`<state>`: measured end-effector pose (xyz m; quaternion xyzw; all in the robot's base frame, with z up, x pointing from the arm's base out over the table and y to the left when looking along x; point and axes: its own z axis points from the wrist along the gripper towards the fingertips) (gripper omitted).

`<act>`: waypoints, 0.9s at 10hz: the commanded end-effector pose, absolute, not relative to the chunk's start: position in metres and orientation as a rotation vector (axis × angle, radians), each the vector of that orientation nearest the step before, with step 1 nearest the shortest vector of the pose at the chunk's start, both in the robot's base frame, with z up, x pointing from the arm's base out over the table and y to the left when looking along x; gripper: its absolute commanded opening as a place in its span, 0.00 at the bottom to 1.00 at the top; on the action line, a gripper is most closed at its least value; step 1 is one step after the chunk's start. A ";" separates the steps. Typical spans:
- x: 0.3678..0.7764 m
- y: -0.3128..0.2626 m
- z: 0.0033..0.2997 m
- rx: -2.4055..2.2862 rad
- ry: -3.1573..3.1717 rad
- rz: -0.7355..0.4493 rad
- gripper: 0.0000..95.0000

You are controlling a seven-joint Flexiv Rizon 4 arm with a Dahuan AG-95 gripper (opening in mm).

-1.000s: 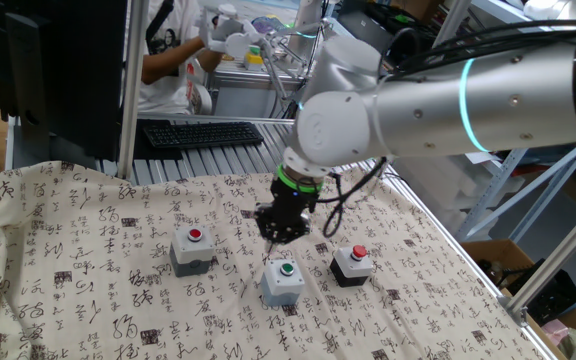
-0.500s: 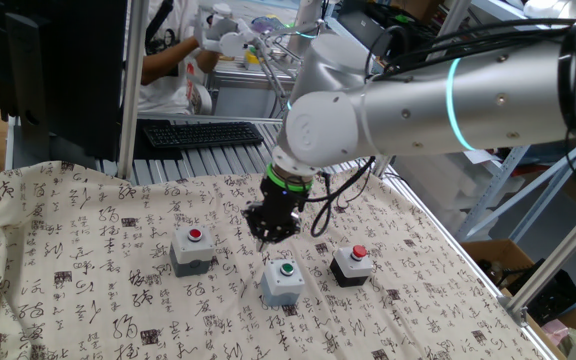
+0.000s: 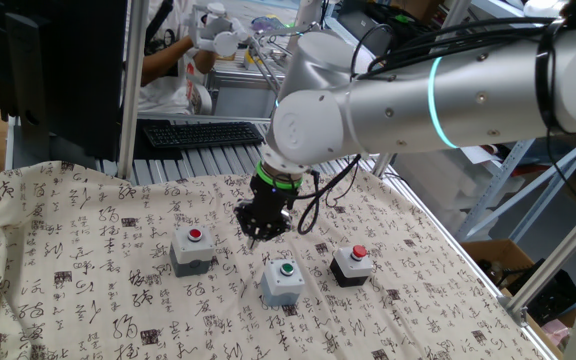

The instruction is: Press three buttons from left to right in sequence

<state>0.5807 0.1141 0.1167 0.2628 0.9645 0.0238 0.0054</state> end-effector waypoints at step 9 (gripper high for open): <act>0.582 0.114 0.115 0.815 3.023 0.061 0.00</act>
